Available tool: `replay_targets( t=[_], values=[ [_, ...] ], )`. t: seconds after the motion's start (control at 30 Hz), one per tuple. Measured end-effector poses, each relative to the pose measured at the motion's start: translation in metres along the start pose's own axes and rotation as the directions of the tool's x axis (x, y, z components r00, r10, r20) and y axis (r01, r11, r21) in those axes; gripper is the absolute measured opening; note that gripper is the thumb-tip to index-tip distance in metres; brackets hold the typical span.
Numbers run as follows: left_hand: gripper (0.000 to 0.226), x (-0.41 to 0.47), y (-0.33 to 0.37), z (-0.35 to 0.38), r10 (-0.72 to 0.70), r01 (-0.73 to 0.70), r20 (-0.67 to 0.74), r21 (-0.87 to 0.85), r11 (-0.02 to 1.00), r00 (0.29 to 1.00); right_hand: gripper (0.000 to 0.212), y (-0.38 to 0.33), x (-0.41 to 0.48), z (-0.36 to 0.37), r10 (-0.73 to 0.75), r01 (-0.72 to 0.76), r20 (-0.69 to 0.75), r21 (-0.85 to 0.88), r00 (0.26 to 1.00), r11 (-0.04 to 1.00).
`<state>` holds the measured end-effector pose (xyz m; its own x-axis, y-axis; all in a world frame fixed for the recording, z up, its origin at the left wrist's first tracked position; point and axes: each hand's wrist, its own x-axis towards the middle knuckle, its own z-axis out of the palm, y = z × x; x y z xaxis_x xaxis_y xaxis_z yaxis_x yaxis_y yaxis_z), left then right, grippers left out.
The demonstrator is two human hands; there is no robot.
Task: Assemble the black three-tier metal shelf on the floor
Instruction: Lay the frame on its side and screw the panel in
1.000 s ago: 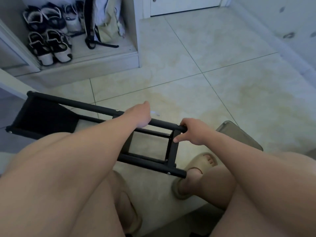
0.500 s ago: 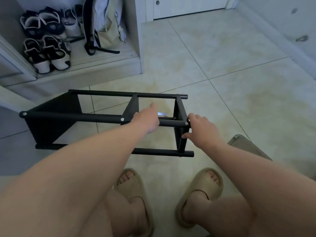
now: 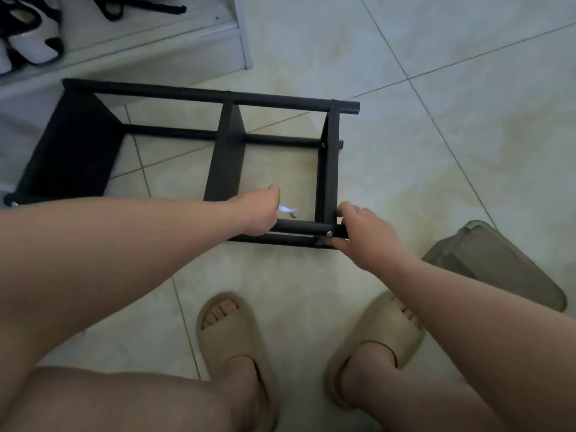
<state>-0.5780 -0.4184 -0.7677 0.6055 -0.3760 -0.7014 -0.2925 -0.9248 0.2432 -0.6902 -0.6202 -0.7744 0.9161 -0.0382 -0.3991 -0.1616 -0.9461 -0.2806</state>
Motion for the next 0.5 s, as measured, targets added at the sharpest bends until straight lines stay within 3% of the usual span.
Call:
replay_targets(
  t=[0.27,0.37,0.5],
  values=[
    [0.007,-0.018,0.009,0.009,0.04,-0.07,0.146,0.204,0.977,0.988,0.045,-0.001,-0.018,0.009,0.11,-0.149,0.276,0.124,0.955,0.981],
    [0.007,-0.022,0.01,0.012,0.033,-0.089,0.208,0.266,0.96,0.978,0.076,-0.003,-0.023,0.01,0.131,-0.158,0.255,0.087,0.958,0.984],
    [0.02,-0.022,0.008,0.011,0.021,-0.046,0.157,0.159,0.986,0.987,0.126,0.002,-0.018,0.009,0.02,-0.012,0.117,-0.076,0.993,0.997]
  ],
)
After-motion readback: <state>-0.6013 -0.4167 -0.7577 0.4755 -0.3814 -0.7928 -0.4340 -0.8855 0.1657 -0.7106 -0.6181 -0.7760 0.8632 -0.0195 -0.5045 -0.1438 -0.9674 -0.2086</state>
